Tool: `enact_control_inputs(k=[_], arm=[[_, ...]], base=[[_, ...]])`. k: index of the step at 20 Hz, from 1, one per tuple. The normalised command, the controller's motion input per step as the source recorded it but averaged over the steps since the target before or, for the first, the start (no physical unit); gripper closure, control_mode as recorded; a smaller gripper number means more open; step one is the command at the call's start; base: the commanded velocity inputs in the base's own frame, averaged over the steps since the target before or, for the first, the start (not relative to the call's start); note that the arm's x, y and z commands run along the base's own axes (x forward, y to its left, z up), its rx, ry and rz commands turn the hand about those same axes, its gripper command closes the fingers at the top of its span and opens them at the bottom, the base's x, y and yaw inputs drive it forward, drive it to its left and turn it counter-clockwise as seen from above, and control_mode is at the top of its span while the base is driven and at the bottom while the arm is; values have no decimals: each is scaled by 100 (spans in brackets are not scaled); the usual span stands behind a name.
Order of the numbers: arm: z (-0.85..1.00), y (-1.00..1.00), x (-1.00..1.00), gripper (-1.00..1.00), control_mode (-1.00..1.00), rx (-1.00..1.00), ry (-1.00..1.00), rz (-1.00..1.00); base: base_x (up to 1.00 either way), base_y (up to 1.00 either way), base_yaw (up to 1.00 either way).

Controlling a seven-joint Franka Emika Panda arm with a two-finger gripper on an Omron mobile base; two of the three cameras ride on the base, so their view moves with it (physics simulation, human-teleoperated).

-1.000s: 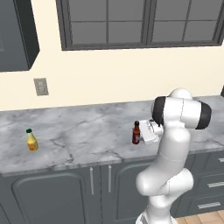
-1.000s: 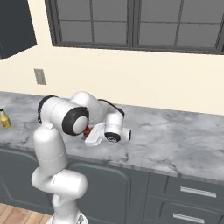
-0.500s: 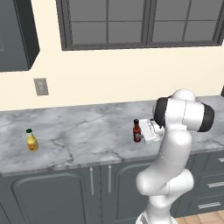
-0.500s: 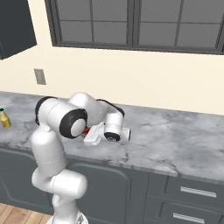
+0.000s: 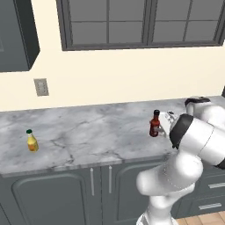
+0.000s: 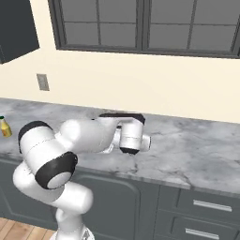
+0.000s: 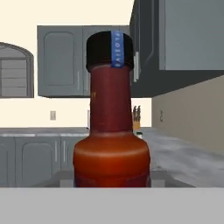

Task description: Place the condiment bottle and mustard from the counter to the top shelf of the fridge. If the existing items in the fridge are on the top shelf, move them to other shelves.

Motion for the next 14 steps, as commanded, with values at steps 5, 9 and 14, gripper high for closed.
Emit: enact_control_inputs(k=[5,9,14], arm=[[100,-15,-95,100,-100,6,0,-3],[100,0,-77,100,-100,0,4,-8],[86,8,-52,100,-100,-2,0,-8]], base=[[0,0,0],[0,0,0],[0,0,0]])
